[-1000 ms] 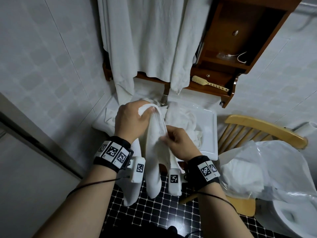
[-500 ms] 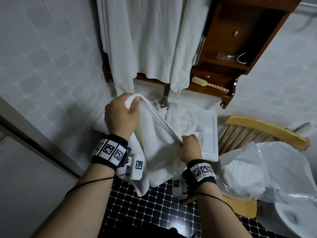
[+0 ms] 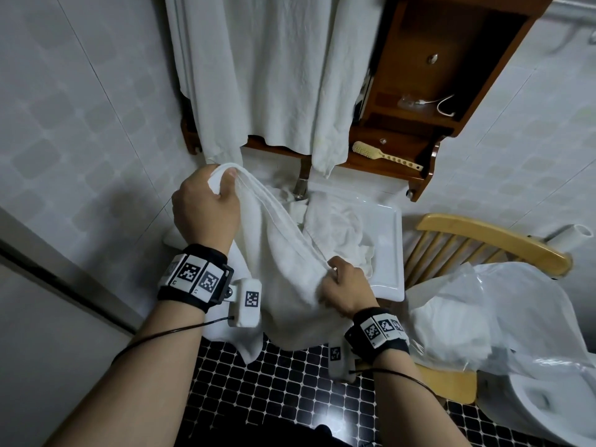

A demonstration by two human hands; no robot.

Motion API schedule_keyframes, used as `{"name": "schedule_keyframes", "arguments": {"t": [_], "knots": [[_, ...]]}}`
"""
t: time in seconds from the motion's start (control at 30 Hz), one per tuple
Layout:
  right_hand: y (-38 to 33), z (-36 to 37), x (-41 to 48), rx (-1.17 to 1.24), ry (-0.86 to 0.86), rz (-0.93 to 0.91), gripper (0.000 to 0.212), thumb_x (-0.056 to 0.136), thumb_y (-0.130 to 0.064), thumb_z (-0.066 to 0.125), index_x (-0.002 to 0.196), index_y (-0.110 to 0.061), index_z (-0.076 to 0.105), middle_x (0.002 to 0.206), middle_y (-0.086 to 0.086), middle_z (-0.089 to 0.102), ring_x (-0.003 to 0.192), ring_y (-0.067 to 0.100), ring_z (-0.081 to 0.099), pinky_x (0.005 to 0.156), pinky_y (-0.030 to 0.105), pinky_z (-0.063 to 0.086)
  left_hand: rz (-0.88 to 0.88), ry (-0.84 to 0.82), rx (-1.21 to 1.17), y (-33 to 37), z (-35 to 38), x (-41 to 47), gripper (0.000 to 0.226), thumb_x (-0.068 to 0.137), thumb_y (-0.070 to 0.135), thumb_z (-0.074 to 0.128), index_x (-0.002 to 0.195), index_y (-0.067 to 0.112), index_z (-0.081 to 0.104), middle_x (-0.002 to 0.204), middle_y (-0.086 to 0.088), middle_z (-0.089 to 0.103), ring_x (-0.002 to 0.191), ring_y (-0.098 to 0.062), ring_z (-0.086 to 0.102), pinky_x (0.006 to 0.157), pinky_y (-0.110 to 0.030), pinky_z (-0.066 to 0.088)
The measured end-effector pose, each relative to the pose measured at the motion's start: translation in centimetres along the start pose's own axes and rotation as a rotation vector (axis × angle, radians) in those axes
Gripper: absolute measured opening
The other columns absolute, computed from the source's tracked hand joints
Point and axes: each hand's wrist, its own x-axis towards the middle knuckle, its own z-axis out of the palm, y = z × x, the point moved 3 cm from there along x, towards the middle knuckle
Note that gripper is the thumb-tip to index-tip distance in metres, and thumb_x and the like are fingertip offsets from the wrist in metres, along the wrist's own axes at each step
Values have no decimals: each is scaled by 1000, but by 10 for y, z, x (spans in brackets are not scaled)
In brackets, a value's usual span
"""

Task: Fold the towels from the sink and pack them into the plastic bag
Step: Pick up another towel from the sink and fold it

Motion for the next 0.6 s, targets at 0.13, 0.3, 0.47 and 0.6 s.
{"name": "schedule_keyframes", "arguments": {"t": [0.13, 0.3, 0.47, 0.6], "knots": [[-6, -2, -2, -141, -10, 7, 51, 75, -74, 46, 77, -23, 52, 84, 4, 66, 83, 31, 62, 71, 37, 45, -45, -30, 14, -7, 2, -2, 29, 100, 41, 62, 112, 19, 75, 108, -7, 78, 100, -39, 66, 84, -35, 47], [1, -6, 3, -132, 62, -133, 49, 90, -72, 57, 88, -24, 47, 74, 3, 67, 78, 32, 63, 68, 41, 50, -94, -23, 52, -13, -6, 4, 30, 102, 41, 62, 117, 18, 75, 115, -6, 77, 108, -38, 65, 85, -34, 43], [2, 0, 5, -171, -2, -142, 53, 98, -46, 63, 56, -18, 46, 55, 3, 53, 57, 27, 54, 57, 33, 38, -93, -53, 16, -7, -5, 1, 29, 101, 42, 62, 115, 20, 75, 112, -6, 77, 107, -38, 66, 88, -44, 54], [5, 6, 6, -179, -68, -108, 47, 101, -30, 60, 61, -11, 46, 71, 21, 60, 72, 36, 59, 64, 34, 37, -101, -88, 51, -1, -3, -4, 28, 102, 40, 63, 120, 21, 74, 116, -7, 76, 112, -40, 61, 88, -44, 50]]}}
